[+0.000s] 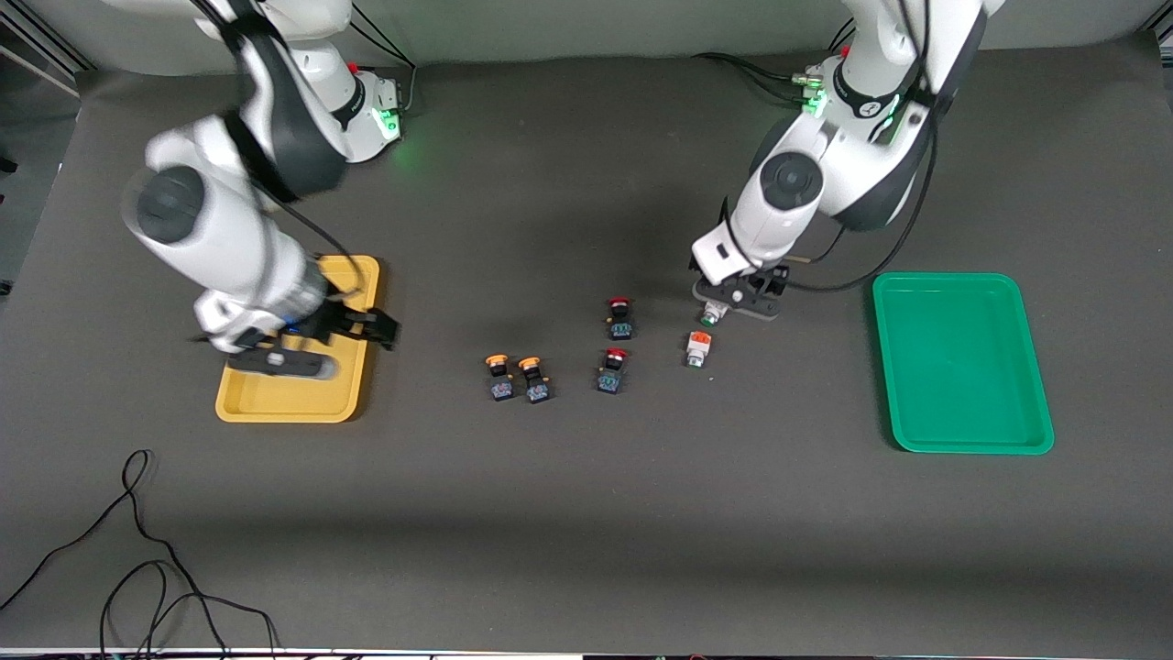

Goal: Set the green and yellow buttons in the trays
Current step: 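Grasp the green button with the left gripper while the right gripper grasps a yellow button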

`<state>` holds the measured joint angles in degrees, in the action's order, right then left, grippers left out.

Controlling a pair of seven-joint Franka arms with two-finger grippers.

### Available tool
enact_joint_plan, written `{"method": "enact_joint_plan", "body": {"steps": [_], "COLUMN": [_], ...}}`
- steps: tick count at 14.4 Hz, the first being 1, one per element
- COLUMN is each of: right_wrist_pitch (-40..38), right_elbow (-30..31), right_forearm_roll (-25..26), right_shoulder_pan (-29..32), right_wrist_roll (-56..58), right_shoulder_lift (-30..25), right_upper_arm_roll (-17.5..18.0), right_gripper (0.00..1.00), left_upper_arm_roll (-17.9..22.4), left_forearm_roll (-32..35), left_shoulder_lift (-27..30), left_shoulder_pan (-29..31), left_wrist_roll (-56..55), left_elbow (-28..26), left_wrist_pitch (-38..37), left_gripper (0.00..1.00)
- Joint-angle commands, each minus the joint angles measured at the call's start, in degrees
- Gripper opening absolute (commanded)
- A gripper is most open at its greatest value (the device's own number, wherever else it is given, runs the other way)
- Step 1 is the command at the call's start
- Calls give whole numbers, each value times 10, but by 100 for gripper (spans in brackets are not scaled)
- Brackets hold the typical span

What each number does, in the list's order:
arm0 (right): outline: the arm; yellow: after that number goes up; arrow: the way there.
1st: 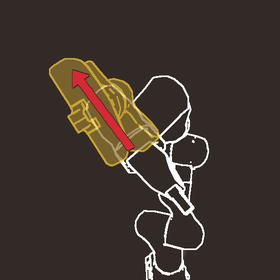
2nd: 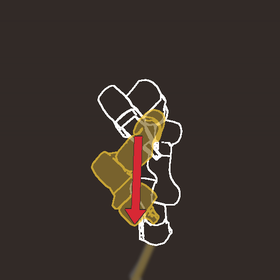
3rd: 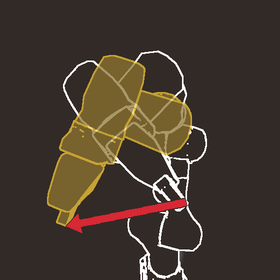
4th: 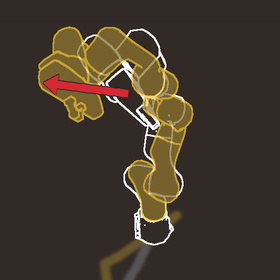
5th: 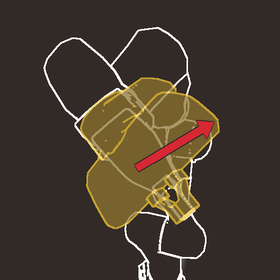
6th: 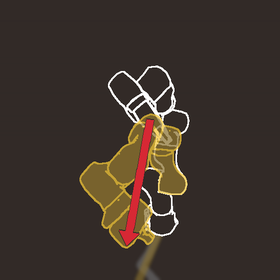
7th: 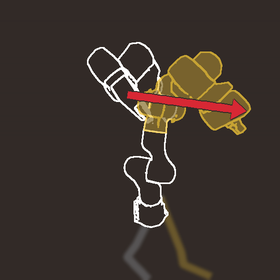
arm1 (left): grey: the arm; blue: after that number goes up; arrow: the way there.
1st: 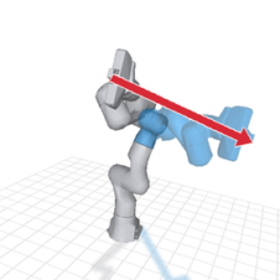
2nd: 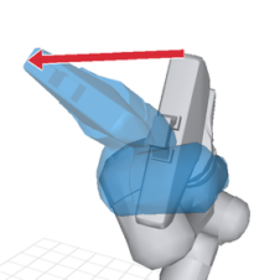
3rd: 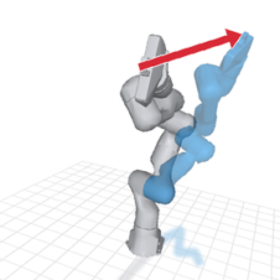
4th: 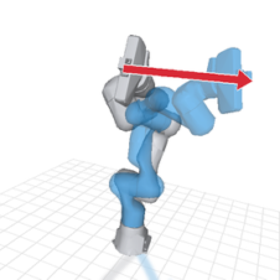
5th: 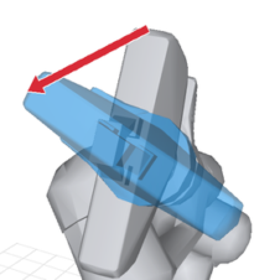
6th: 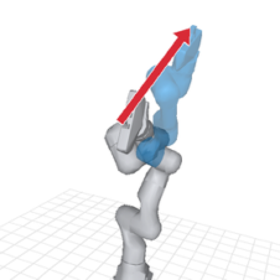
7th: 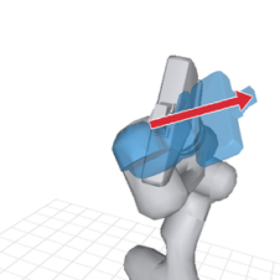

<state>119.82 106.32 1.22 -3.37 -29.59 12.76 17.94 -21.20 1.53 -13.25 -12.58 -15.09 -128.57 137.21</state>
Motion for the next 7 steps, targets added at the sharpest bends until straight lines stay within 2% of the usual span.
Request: {"method": "enact_joint_plan", "body": {"steps": [1,7], "right_wrist_pitch": [56,153], "right_elbow": [-8,-19], "right_forearm_roll": [32,140], "right_shoulder_pan": [-28,-74], "right_wrist_roll": [-47,-133], "right_shoulder_lift": [64,182], "right_upper_arm_roll": [3,2], "right_gripper": [100,100], "left_upper_arm_roll": [5,7], "left_forearm_roll": [28,62], "left_shoulder_lift": [-44,-103], "left_shoulder_pan": [-9,-23], "left_wrist_roll": [-12,-42], "left_elbow": [8,9], "left_wrist_pitch": [24,67], "left_gripper": [100,100]}}
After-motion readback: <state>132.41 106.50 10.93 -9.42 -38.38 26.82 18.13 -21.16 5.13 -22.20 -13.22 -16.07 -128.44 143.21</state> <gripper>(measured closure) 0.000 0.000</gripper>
